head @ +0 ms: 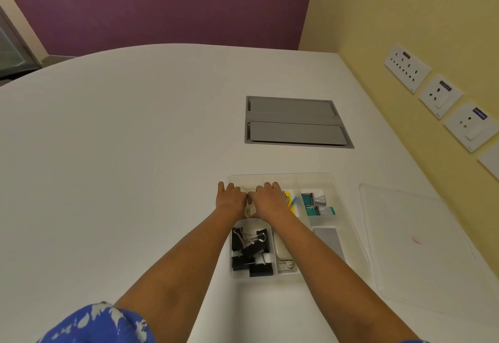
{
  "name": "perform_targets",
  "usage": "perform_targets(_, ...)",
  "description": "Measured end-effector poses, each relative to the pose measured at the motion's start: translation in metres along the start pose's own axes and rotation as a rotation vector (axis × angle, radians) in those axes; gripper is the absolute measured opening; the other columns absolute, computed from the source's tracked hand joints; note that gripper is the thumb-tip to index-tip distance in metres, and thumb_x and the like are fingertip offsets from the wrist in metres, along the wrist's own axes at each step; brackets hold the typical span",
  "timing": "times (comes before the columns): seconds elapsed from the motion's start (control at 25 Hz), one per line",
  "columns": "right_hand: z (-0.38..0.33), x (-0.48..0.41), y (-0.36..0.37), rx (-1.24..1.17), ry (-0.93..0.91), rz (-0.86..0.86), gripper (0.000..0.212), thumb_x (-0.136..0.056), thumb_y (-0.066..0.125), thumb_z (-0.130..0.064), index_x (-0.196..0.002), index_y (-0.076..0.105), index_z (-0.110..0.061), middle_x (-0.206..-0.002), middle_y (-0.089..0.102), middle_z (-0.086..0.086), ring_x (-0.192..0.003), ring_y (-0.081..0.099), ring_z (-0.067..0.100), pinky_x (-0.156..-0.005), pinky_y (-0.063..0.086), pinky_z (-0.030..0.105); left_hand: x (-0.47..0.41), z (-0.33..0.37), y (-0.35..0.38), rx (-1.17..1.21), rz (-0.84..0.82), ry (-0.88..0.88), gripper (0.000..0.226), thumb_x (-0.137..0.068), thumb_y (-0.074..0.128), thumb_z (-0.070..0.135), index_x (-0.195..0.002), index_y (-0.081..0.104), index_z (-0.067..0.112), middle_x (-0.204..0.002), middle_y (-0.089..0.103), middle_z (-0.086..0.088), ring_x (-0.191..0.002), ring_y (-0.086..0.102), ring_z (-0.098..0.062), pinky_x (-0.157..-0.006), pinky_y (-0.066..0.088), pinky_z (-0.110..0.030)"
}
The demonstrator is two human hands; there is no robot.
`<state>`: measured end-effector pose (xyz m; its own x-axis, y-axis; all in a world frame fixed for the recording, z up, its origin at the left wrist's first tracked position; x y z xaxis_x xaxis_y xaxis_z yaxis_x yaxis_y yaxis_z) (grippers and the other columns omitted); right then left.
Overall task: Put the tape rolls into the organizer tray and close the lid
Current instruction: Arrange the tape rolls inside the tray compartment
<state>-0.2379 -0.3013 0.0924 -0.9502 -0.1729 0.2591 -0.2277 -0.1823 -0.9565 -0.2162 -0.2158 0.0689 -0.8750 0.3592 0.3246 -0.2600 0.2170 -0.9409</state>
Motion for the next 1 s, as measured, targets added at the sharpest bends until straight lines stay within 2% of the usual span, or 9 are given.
perform_targets(0.28, 0.006, -0.003, -0.001, -0.063, 0.006, -0.063, 0.04, -0.087, 0.065, -0.028, -0.126, 0.055, -0.025, -0.132, 0.054, 0.006, -0.128, 0.044, 0.026, -0.109, 0.028, 0.038, 0.003, -0.004, -0.002, 0.108, 0.004, -0.008, 0.041, -0.084, 0.062, 0.047, -0.118, 0.063, 0.023, -0.123, 0.06, -0.001, -0.124, 0.044, -0.021, -0.106, 0.025, -0.04)
perform_targets(0.44, 0.016, -0.009, -0.012, -0.152, 0.084, 0.116, 0.029, -0.093, 0.054, -0.017, -0.12, 0.06, -0.023, -0.125, 0.06, 0.004, -0.121, 0.049, 0.025, -0.103, 0.033, 0.036, -0.001, -0.009, -0.015, 0.282, 0.117, -0.035, 0.028, -0.091, 0.061, 0.024, -0.119, 0.06, 0.021, -0.124, 0.058, -0.004, -0.12, 0.049, -0.022, -0.101, 0.027, -0.037)
perform_targets(0.52, 0.015, -0.012, -0.013, -0.133, 0.094, 0.146, 0.027, -0.094, 0.053, -0.017, -0.118, 0.063, -0.022, -0.122, 0.062, 0.004, -0.119, 0.051, 0.025, -0.102, 0.034, 0.035, -0.002, -0.011, -0.02, 0.27, 0.184, -0.037, 0.032, -0.092, 0.059, 0.019, -0.124, 0.056, 0.022, -0.129, 0.055, -0.004, -0.123, 0.046, -0.022, -0.103, 0.027, -0.036)
perform_targets(0.68, 0.007, -0.02, -0.008, -0.055, 0.068, 0.094, 0.027, -0.097, 0.049, -0.022, -0.119, 0.065, -0.018, -0.123, 0.062, 0.005, -0.121, 0.05, 0.025, -0.105, 0.033, 0.035, -0.009, -0.015, -0.019, 0.09, 0.137, 0.009, 0.045, -0.092, 0.057, 0.028, -0.136, 0.048, 0.022, -0.138, 0.046, -0.004, -0.13, 0.039, -0.022, -0.106, 0.025, -0.038)
perform_targets(0.84, -0.001, -0.026, -0.006, -0.004, 0.051, 0.056, 0.029, -0.097, 0.048, -0.028, -0.118, 0.064, -0.015, -0.125, 0.061, 0.007, -0.123, 0.049, 0.025, -0.107, 0.031, 0.036, -0.014, -0.018, -0.012, -0.02, 0.057, 0.017, 0.052, -0.09, 0.056, 0.043, -0.136, 0.048, 0.021, -0.139, 0.045, -0.005, -0.132, 0.035, -0.024, -0.109, 0.022, -0.041)
perform_targets(1.0, -0.005, -0.032, -0.003, 0.054, 0.075, -0.002, 0.038, -0.094, 0.053, -0.037, -0.123, 0.058, -0.013, -0.13, 0.059, 0.007, -0.128, 0.045, 0.025, -0.111, 0.028, 0.037, -0.017, -0.019, -0.01, -0.033, 0.087, 0.034, 0.061, -0.086, 0.055, 0.056, -0.136, 0.048, 0.022, -0.137, 0.048, -0.005, -0.132, 0.036, -0.024, -0.11, 0.022, -0.042)
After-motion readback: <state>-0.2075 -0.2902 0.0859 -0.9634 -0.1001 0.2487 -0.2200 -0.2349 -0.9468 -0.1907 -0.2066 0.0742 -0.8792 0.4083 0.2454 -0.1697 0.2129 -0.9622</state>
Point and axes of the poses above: each hand's wrist, its own x-axis away from the middle knuckle, its own y-axis out of the palm, z = x × y, the point moved 4 cm from there along -x, towards the middle knuckle
